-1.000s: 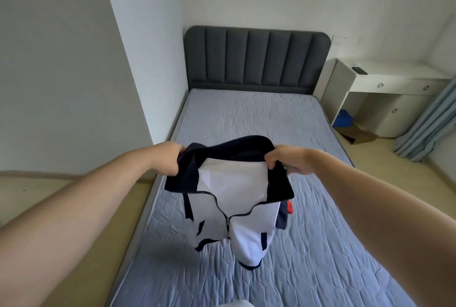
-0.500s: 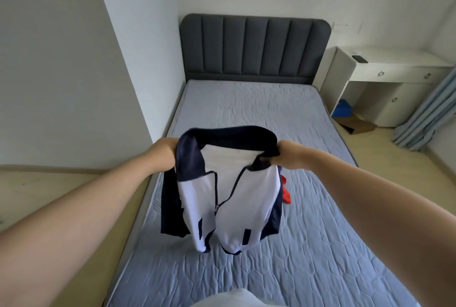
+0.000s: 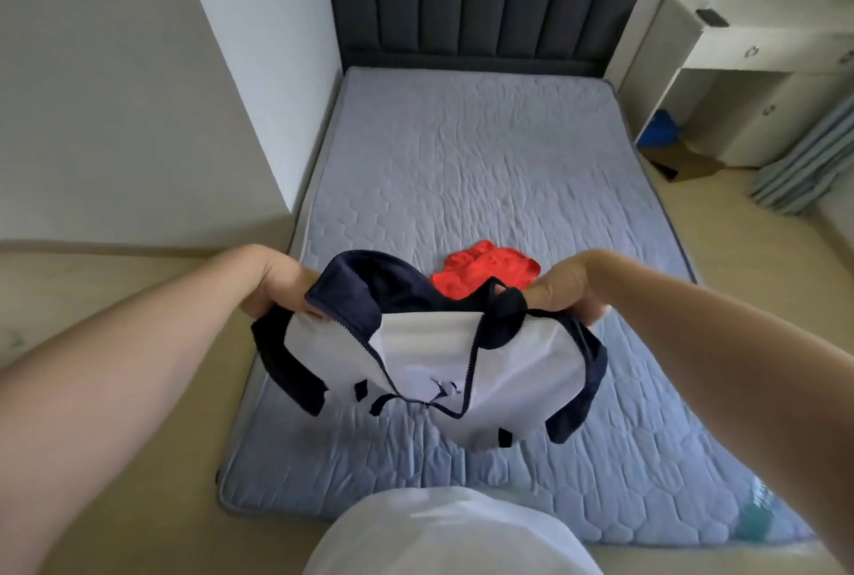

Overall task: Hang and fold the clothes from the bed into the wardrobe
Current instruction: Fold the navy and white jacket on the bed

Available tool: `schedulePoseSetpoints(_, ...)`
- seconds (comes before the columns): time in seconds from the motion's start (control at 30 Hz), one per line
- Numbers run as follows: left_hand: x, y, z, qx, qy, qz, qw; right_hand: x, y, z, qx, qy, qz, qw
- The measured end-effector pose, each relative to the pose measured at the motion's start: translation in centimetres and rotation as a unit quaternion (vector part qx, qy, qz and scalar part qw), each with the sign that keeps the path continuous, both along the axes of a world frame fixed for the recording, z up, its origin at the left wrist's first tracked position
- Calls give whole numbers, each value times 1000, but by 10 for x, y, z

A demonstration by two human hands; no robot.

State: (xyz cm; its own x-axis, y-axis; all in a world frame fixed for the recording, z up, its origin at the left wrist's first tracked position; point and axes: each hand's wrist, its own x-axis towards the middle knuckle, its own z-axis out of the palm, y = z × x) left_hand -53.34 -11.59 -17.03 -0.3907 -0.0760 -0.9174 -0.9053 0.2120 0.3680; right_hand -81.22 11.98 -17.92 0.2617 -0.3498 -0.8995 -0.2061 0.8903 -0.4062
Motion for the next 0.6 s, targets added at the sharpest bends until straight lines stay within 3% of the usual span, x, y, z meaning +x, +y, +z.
schedulePoseSetpoints(0.1, 4, -8, -5, 80, -81, 23, 993, -2, 3, -6, 39, -43, -18, 998)
schedulePoseSetpoints(0.23, 1, -18, -33, 114, -129, 34, 984, -5, -5, -22, 55, -42, -45, 997)
schedulePoseSetpoints(0.33, -11, -29, -65, 122, -149, 42, 980, -14, -22, -53, 60, -57, -81, 993)
schedulePoseSetpoints(0.43, -34, -50, -118, 61, -164, 62, 983, -32, -52, -112, 63, -71, -58, 994)
schedulePoseSetpoints(0.5, -53, -69, -176, -47, -137, 86, 986, -41, -79, -167, 74, -2, -18, 997)
schedulePoseSetpoints(0.57, -74, -87, -245, -175, -88, 59, 979, -48, -112, -236, 19, 169, 23, 985)
schedulePoseSetpoints(0.6, -87, -96, -280, -229, -65, 57, 970, -52, -131, -273, -41, 265, 34, 963)
